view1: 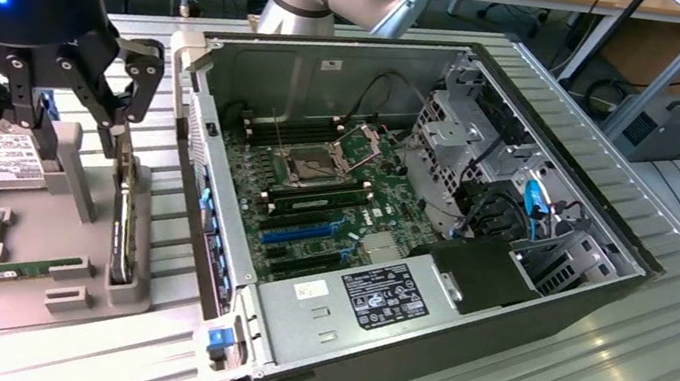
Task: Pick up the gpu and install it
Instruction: 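Pick up the gpu and move the gpu toward the slot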
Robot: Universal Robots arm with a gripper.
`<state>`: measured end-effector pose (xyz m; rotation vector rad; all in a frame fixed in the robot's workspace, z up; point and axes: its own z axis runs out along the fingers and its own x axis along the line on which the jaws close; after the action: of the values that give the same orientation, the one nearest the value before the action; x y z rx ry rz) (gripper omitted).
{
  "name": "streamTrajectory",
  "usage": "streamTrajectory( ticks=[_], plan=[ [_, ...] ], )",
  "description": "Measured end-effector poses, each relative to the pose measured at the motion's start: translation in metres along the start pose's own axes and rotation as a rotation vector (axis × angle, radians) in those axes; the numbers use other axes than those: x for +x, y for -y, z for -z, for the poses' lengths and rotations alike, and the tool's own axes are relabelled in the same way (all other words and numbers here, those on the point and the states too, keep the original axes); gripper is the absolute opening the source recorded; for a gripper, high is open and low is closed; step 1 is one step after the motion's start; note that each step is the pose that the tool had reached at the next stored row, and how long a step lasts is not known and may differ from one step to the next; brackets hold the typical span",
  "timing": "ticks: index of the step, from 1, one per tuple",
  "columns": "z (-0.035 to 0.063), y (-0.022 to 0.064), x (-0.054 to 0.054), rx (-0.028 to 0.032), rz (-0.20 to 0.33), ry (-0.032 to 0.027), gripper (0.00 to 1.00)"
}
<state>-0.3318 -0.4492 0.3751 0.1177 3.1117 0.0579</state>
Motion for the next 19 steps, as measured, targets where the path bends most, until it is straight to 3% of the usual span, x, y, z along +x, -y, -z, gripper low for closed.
streamTrajectory(
  ticks=[19],
  plan=[
    [-0.0042, 0.0002, 0.0001, 0.0000, 0.000, -0.0001, 0.48]
  ],
)
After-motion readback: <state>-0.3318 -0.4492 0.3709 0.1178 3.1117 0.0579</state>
